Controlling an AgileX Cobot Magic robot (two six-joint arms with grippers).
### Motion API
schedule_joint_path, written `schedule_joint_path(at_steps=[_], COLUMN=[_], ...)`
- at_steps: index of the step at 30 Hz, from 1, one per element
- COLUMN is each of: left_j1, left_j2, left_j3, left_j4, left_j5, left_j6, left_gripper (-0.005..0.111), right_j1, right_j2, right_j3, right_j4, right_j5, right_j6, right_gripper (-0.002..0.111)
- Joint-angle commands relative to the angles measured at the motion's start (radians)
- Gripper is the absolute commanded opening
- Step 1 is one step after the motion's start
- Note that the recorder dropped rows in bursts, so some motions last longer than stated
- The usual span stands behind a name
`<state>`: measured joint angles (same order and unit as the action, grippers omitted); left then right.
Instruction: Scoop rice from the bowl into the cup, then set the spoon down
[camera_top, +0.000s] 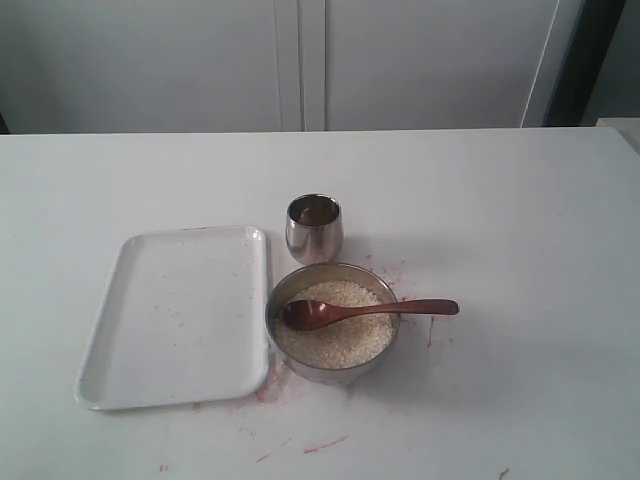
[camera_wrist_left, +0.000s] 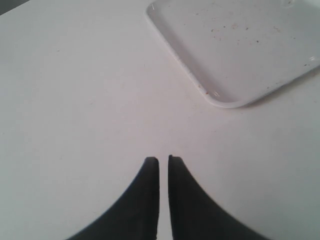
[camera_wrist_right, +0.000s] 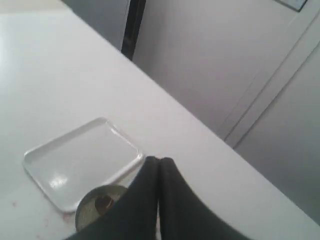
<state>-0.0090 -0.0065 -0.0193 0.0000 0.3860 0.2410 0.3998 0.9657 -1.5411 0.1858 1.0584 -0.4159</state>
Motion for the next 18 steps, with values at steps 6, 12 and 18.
schedule_joint_path(at_steps=[6,12,18], left_j1=[-0.004,-0.004,-0.004], left_j2=[0.007,0.007,0.007], left_j3=[0.009,0.009,0.009], left_j4=[0.000,0.000,0.000], left_j5=[0.041,0.041,0.041], left_j6=[-0.006,-0.006,-0.006], left_gripper=[0.014,0.014,0.014], right_j1=[0.001,0.001,0.001], right_j2=[0.219,0.336,0.495], right_j3=[-0.004,-0.004,0.007], right_j4=[-0.002,-0.004,-0.006], right_j5=[0.144,0.163,0.163], right_j6=[-0.188,-0.267,-0.435], right_gripper=[0.000,0.000,0.000])
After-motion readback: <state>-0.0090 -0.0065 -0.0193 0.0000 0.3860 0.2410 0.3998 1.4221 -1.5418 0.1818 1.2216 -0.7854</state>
